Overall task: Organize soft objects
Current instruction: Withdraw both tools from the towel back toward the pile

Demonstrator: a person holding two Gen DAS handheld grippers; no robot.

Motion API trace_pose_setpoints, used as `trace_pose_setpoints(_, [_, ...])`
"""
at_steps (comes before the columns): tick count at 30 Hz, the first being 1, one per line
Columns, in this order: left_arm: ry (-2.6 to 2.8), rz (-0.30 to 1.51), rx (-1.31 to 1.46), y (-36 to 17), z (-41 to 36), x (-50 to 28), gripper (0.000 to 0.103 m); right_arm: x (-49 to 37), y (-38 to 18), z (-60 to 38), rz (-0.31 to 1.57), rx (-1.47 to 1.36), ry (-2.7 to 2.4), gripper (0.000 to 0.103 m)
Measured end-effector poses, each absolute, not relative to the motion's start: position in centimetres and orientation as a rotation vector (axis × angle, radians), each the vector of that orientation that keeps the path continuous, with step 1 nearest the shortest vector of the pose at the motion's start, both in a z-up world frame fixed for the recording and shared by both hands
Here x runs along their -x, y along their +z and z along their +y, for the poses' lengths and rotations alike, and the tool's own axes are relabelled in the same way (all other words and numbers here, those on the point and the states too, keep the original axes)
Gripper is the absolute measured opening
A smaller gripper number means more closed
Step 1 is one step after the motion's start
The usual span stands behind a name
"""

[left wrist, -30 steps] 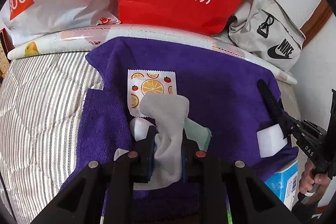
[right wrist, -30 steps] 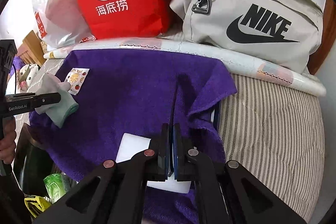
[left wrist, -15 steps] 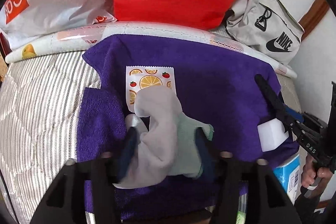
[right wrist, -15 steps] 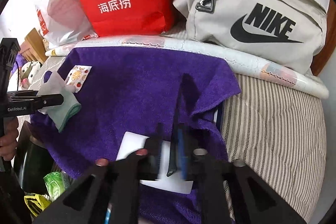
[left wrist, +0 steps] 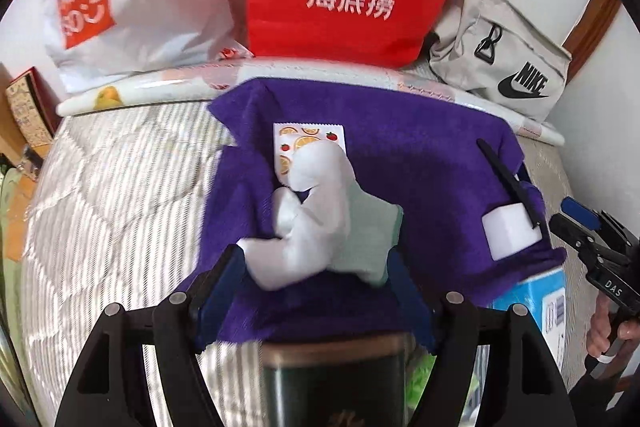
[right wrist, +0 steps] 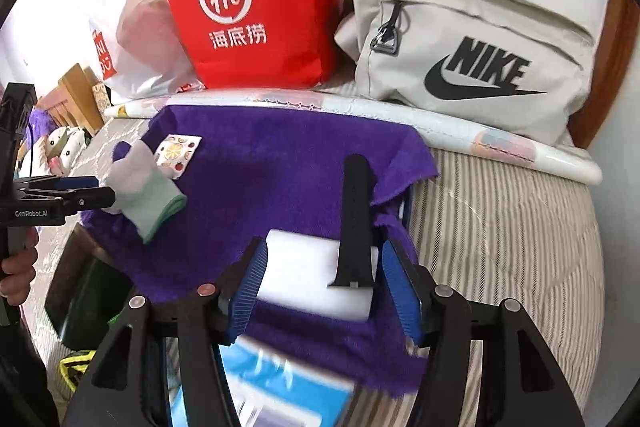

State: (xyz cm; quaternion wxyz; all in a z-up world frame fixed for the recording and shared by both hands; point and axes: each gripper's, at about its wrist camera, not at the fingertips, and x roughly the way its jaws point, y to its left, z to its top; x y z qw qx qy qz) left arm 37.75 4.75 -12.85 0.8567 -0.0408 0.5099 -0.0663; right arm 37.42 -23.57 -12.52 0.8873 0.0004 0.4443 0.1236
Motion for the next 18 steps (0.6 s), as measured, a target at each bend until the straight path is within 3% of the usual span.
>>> trace_pose_setpoints(9, [-0.166,0.959,0.086,-9.6,6.2,-30.1,0.072,-30.1,-9.3,-23.0,0.834,0.005,0.225,0.059])
trace_pose_setpoints(18, [-0.237,0.964,0.06,-10.1,5.9,-23.1,0.072,-21.7,-8.3,-21.2,0.797,-0.03,0.321,0.059])
